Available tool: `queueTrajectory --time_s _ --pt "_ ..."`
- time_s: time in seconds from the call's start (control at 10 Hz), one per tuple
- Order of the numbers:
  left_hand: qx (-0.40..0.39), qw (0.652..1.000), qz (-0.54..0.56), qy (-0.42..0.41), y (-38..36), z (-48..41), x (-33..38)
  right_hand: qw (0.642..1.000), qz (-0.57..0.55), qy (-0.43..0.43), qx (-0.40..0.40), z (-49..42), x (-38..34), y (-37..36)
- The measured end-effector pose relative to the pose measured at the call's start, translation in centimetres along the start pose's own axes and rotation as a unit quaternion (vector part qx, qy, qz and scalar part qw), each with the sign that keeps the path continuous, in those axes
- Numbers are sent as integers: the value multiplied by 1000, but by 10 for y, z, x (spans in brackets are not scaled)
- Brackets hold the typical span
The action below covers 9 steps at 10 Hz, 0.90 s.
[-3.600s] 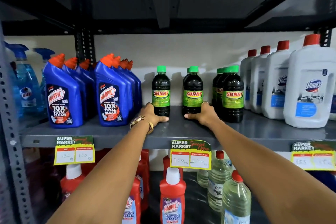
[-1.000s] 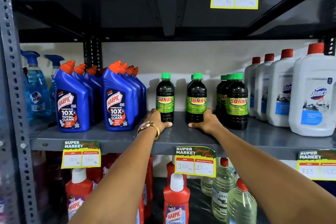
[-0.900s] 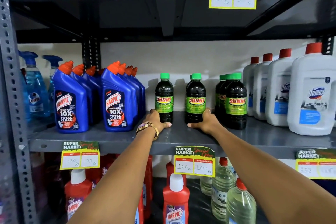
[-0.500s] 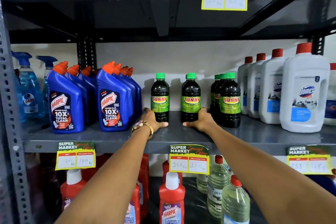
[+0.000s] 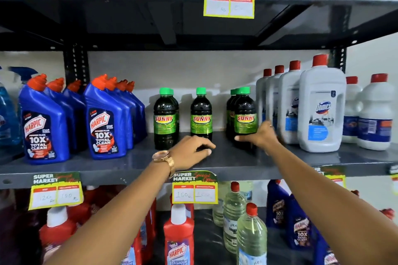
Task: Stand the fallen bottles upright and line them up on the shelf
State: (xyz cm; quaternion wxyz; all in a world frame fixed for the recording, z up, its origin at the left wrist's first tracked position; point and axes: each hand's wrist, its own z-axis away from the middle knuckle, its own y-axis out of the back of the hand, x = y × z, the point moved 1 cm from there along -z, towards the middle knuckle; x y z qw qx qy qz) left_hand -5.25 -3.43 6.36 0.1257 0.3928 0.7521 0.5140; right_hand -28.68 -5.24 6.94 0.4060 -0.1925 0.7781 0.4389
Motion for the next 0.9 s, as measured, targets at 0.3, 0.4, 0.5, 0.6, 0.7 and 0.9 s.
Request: queueTrajectory --time_s 0.3,0.4,0.5,0.6,0.7,0.9 --pt "-87 995 33 29 -31 -29 4 998 -57 39 9 -14 11 -17" --pt "-89 995 40 35 -31 -29 2 998 -49 47 13 -16 12 -19" --pt "-88 994 48 41 -31 -29 3 998 -48 46 12 -16 13 -20" --pt "-81 994 57 45 -32 -29 2 998 -48 46 8 -16 14 -20" --pt "-82 993 66 50 -31 -28 3 998 -52 41 -2 -15 14 -20" --pt "-50 997 48 46 -33 -26 5 989 -127 65 37 -9 10 -14"
